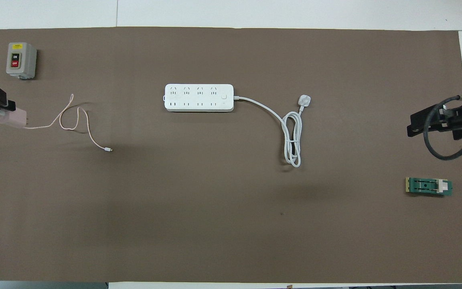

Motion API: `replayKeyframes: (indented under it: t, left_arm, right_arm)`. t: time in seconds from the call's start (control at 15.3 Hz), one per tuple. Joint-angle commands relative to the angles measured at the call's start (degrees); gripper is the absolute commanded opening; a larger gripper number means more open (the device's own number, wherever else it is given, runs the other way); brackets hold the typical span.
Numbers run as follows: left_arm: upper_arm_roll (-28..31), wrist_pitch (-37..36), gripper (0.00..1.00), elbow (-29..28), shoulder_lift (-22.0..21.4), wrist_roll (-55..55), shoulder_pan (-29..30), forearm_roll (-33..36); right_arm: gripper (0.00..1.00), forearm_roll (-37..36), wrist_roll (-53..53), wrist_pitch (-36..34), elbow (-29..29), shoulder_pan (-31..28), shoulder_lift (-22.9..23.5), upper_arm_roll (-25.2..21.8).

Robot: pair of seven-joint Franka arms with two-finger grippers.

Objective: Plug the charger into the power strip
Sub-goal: 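Bring the charger to the power strip's end socket with the left gripper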

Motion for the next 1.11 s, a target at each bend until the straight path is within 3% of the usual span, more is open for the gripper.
replayKeyframes:
  t: [0.0, 0.26, 0.39, 0.46, 0.72, 1.05]
  left_arm:
    - [0.4, 1.5, 0.00, 0.4, -0.6, -7.9, -3.1, 2.5]
    - [0.5, 2.9, 0.00, 0.1, -0.5, -26.0, -8.5, 3.4]
    - [0.3, 3.4, 0.00, 0.1, -0.6, -39.4, -13.3, 10.8]
    - [0.3, 3.3, 0.00, 0.0, -0.6, -41.9, -14.4, 11.1]
    - [0.1, 2.1, 0.00, -0.4, -0.7, -64.5, -16.7, 10.4]
    - [-0.2, 3.0, 0.00, -0.2, 0.7, -80.7, -19.4, 6.9]
  right_arm:
    - [1.00, -1.6, -3.2, 0.4, -2.3, -1.6, -1.3, 1.2]
    - [1.00, -1.5, -0.9, 1.7, -2.3, -1.4, -1.2, 1.2]
    - [1.00, -1.5, 4.4, 2.3, -2.2, -1.3, -1.1, 1.2]
    - [1.00, -1.5, 6.1, 2.5, -2.0, -1.3, -1.0, 1.3]
    - [1.00, -1.3, 5.8, 1.0, -1.7, -4.4, -0.9, 3.0]
    - [1.00, -1.3, 3.0, 1.8, -1.9, -6.9, -1.2, 4.6]
